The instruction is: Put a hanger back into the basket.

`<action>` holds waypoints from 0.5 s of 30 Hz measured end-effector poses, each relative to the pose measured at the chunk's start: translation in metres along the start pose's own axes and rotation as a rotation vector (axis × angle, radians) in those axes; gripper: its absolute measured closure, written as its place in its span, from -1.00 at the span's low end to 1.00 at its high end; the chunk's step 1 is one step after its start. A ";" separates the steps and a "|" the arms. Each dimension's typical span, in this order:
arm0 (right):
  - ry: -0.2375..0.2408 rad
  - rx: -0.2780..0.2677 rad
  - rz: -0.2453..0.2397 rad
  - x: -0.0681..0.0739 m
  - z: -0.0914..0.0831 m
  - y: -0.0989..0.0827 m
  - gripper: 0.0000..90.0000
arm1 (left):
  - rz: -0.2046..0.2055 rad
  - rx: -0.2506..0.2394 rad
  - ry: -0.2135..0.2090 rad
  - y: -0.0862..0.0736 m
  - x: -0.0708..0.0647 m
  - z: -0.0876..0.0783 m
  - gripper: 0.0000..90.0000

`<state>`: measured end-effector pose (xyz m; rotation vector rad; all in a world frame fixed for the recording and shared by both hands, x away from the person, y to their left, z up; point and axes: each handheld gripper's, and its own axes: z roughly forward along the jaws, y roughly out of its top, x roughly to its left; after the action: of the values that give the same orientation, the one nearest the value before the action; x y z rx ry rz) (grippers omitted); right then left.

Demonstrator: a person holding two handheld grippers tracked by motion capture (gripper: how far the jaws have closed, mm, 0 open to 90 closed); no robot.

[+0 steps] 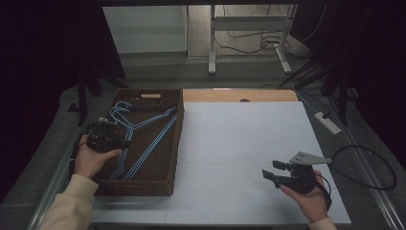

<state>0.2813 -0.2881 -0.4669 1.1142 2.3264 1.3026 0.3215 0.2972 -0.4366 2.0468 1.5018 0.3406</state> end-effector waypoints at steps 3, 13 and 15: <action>-0.004 0.004 -0.005 -0.003 0.002 0.000 -0.11 | 0.021 -0.098 -0.070 -0.005 -0.007 -0.018 -0.28; -0.018 -0.006 -0.011 -0.009 0.001 -0.001 -0.16 | 0.131 -0.309 -0.214 -0.034 -0.052 -0.046 -0.37; -0.022 -0.012 -0.009 -0.011 0.001 -0.002 -0.19 | 0.148 -0.328 -0.232 -0.039 -0.060 -0.047 -0.37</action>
<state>0.2883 -0.2961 -0.4701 1.1072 2.3024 1.2935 0.2461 0.2630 -0.4142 1.8650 1.0813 0.3661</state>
